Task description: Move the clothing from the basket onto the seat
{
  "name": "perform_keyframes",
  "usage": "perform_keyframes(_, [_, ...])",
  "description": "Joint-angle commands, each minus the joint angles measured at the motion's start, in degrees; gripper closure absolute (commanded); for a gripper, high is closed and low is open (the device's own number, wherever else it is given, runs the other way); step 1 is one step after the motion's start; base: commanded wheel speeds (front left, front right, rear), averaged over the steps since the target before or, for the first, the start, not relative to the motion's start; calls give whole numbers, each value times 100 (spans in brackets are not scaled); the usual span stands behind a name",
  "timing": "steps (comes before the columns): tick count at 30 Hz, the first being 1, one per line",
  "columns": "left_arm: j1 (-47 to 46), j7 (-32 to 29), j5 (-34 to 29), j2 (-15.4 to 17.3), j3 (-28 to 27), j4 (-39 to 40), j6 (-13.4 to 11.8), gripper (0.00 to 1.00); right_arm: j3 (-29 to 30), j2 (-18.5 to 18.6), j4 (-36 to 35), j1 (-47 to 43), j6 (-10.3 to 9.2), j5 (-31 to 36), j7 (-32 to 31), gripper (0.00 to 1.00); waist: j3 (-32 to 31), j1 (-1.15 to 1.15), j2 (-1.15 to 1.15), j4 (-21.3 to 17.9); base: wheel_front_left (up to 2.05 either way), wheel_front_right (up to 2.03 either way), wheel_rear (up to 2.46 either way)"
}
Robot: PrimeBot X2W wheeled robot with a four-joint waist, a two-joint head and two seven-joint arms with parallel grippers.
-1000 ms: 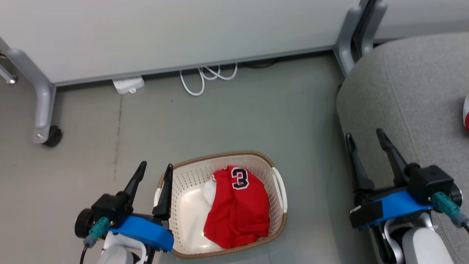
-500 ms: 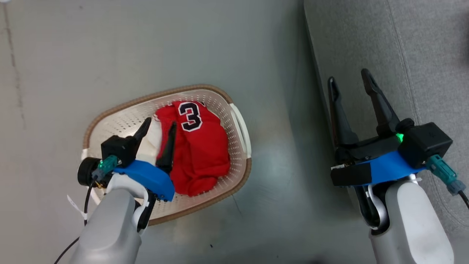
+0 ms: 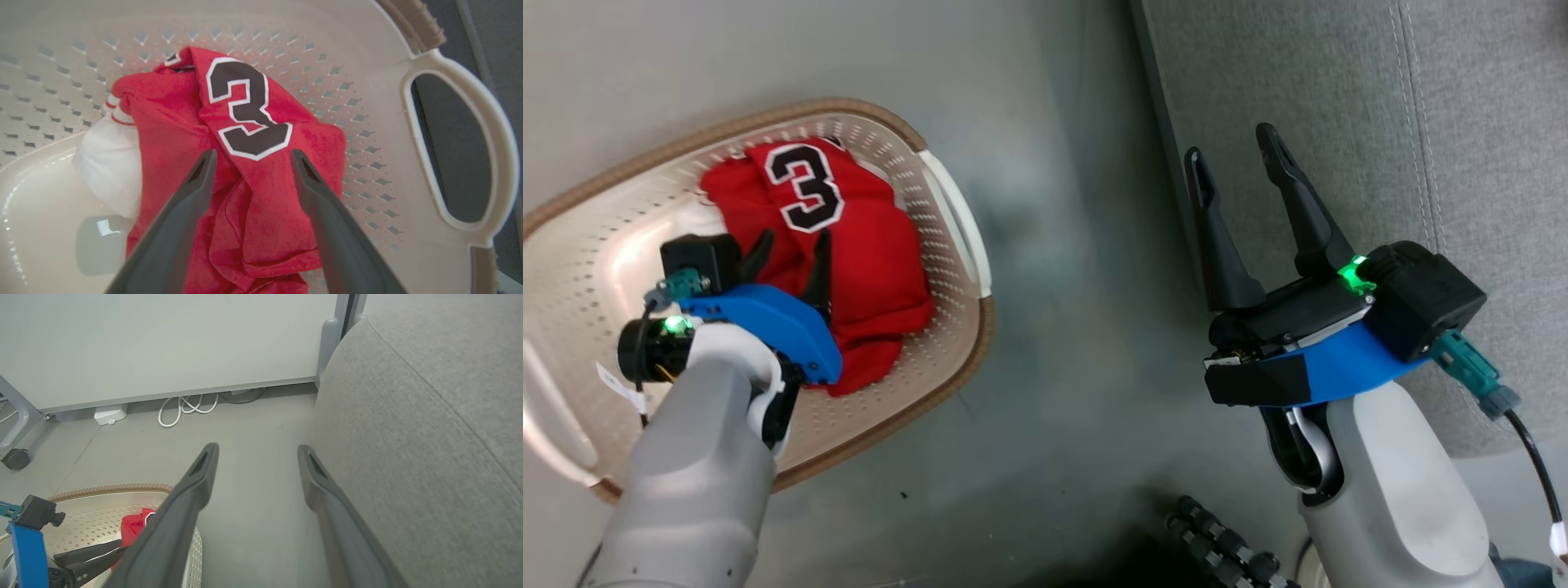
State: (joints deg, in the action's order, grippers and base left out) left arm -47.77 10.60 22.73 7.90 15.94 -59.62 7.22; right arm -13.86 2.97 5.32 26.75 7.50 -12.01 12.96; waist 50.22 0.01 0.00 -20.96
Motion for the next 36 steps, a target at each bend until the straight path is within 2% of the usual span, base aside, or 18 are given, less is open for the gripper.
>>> perform_keyframes(1, [-151,-43,36,65,-26,-78,-6,0,-44,-15,42,121,-2,-38,46,0,252,-1,0,-216,0,0,0])
perform_keyframes(13, [-514,-386,257,-10,19,-727,18,0,-179,-14,295,255,-2,-218,214,0,411,-1,0,-348,0,0,0])
perform_keyframes(14, [-516,-401,263,-18,51,-759,21,61,-185,-15,306,262,-2,-227,213,0,407,-1,0,-352,0,0,0])
perform_keyframes(15, [-514,-423,272,-20,78,-780,23,100,-187,-14,317,269,-2,-235,215,0,403,-1,0,-354,0,0,0])
perform_keyframes(29, [-526,-572,603,75,512,-703,29,100,-170,-15,331,328,-2,-227,228,0,374,-1,0,-326,0,0,0])
perform_keyframes(36, [-400,-484,763,-25,775,-632,30,100,-137,-14,577,390,-2,-10,218,0,-25,-1,0,-94,0,0,0])
